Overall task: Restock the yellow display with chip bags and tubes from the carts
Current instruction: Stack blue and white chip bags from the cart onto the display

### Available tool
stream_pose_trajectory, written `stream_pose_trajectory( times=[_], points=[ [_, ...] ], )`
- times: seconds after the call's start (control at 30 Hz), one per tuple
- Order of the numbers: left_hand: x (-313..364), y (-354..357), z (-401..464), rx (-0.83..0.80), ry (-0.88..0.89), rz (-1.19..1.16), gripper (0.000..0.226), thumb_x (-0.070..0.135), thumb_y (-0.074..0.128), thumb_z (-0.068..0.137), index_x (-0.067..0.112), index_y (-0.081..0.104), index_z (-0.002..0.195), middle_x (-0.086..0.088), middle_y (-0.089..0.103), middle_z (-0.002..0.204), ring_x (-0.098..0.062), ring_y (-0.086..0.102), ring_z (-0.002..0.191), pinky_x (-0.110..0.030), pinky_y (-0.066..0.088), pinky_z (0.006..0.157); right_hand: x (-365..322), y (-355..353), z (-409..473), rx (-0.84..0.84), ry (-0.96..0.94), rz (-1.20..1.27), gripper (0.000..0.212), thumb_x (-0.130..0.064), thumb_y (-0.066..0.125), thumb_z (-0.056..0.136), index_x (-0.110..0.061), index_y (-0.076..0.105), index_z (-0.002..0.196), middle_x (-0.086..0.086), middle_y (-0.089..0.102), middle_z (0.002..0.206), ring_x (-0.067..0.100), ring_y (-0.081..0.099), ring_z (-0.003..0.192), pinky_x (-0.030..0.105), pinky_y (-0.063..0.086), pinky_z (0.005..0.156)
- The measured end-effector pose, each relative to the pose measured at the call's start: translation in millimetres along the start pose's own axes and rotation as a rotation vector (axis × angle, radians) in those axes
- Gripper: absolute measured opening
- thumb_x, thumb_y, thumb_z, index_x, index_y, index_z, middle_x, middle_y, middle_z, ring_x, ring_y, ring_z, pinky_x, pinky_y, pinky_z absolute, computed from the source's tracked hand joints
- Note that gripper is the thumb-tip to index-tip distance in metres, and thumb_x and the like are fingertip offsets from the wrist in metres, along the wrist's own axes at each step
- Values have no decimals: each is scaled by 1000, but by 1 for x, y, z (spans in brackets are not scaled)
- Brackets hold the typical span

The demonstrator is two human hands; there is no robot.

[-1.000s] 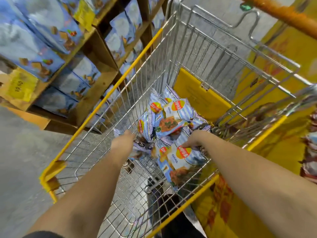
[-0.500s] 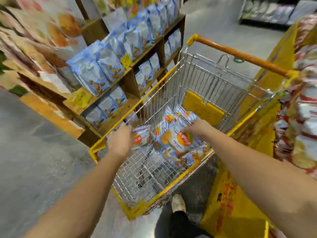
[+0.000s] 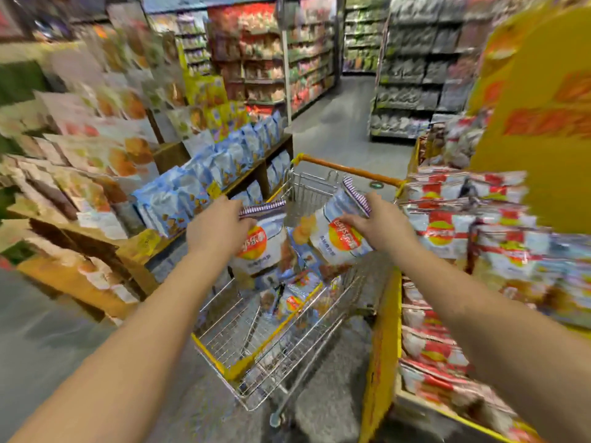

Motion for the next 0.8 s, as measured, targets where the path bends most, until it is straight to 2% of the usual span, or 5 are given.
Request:
stream_pose_trajectory(
  times=[0.2,0.37,0.53,0.67,0.8],
  points=[
    [116,-15,-2,-77,168,-107,36,48,63,86,21,48,68,-1,49,79,-30,58,85,-34,40,62,68,-103,-42,3,35,-273,53,-57,63,85,-16,45,115,0,51,78,31,57,83,33,28,51],
    [234,-2,-13,-148,341,-168,33,50,65,82,23,48,72,-4,60,86,-31,62,91,-34,47,68,156,-171,-77,-13,119,-336,76,-59,65,82,-20,41,142,8,58,132,31,56,113,31,40,72],
    [374,13,-34,-199,506,-231,29,50,66,81,26,51,77,-7,63,93,-33,62,94,-34,42,67,255,-246,-111,-24,227,-397,49,-55,69,82,-20,49,109,5,57,94,19,49,76,30,28,52],
    [486,32,-49,-254,574,-254,28,45,65,83,23,50,74,0,50,77,-24,49,78,-31,36,63,345,-299,-121,-142,276,-474,41,-53,68,84,-23,46,101,-8,51,86,24,56,86,33,37,54],
    [584,59,-65,-282,650,-202,26,44,61,85,19,56,87,1,46,76,-24,47,78,-31,37,62,438,-325,-126,-294,309,-510,51,-48,70,84,-21,55,125,2,63,119,26,58,108,33,48,81]
  ],
)
Point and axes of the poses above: each hand's wrist, its own z-axis towards the middle knuckle, its own y-axis out of the palm, x = y × z, the point moved 7 cm from there along z, towards the middle knuckle
